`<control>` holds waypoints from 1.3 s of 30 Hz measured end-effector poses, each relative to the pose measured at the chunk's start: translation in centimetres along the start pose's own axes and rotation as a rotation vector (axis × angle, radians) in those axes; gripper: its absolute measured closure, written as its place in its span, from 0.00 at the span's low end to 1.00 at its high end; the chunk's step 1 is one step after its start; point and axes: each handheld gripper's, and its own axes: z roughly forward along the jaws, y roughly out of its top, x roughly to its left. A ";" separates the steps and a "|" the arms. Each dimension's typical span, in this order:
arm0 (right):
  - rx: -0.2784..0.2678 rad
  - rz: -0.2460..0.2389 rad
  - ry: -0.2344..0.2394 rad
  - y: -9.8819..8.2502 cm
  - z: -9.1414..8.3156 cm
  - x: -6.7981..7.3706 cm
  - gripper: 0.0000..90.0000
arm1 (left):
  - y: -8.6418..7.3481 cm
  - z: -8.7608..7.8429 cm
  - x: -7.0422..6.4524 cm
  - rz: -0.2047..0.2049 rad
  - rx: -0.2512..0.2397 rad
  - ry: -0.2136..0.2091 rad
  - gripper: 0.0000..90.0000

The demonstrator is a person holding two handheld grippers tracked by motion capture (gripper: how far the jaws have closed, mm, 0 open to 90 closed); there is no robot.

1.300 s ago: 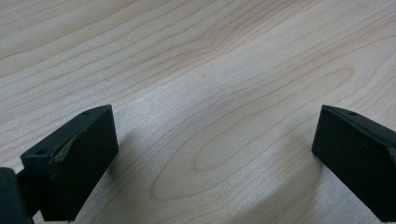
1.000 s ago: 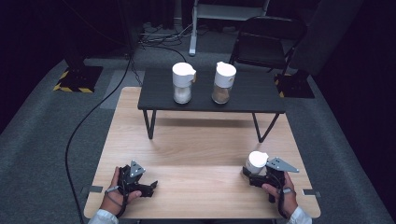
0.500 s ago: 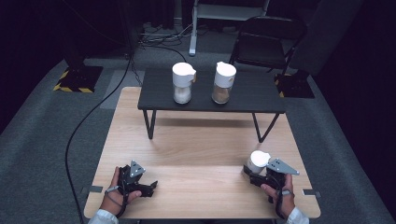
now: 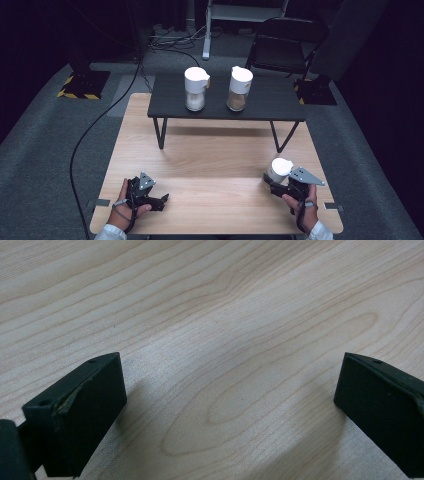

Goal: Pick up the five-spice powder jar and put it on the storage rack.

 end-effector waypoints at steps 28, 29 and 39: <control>-0.043 -0.021 -0.043 5.2 -1.1 0.8 0.33 | 0.0 0.0 0.0 0.000 0.000 0.000 0.00; -0.048 -0.020 -0.044 5.5 -1.2 0.7 0.33 | 0.0 0.0 0.0 0.000 0.000 0.000 0.00; -0.071 -0.022 -0.060 8.3 -2.2 0.7 0.33 | 0.0 0.0 0.0 0.000 0.000 0.000 0.00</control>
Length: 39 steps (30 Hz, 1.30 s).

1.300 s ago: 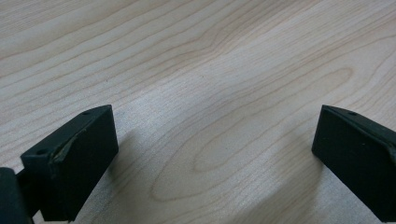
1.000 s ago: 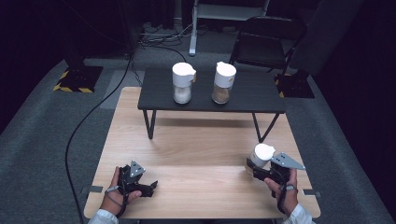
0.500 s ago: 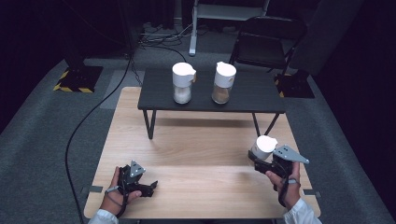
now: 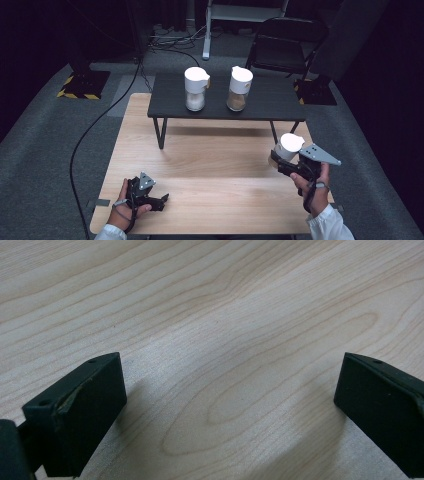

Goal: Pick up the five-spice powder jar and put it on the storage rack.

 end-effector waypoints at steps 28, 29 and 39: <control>-0.008 -0.039 -0.040 7.4 0.2 0.5 0.33 | 0.0 0.0 0.0 -0.002 0.000 0.000 0.00; -0.011 -0.041 -0.043 7.6 0.2 0.5 0.33 | 0.0 0.0 0.0 -0.002 0.000 0.000 0.00; -0.036 -0.069 -0.058 9.4 0.0 0.4 0.33 | 0.0 0.0 0.0 -0.002 0.000 0.000 0.00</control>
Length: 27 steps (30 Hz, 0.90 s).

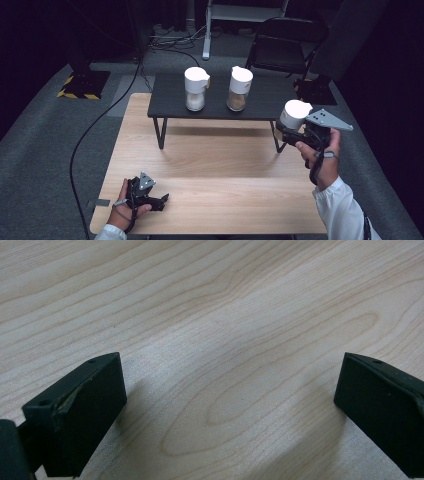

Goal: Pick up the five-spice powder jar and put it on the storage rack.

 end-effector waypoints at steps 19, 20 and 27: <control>-0.019 -0.016 -0.026 3.0 1.6 0.4 0.33 | 0.0 0.0 0.0 0.001 0.001 0.000 0.00; -0.018 -0.015 -0.027 3.1 1.7 0.4 0.33 | 0.0 0.0 0.0 0.001 0.000 0.000 0.00; -0.021 -0.012 -0.038 3.9 2.5 0.3 0.33 | 0.0 0.0 0.0 0.000 0.000 0.000 0.00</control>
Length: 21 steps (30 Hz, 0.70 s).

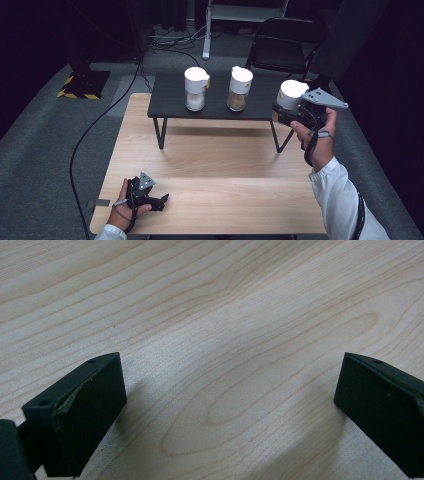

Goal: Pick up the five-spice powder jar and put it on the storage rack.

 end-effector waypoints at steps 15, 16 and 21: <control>0.003 0.014 -0.019 1.3 2.6 -0.5 0.33 | 0.0 0.0 0.0 0.001 0.000 0.000 0.00; 0.001 0.016 -0.016 1.3 2.7 -0.6 0.33 | 0.0 0.0 0.0 0.000 0.001 0.000 0.00; 0.000 0.026 -0.023 1.3 3.7 -0.8 0.33 | 0.0 0.0 0.0 0.000 0.001 0.000 0.00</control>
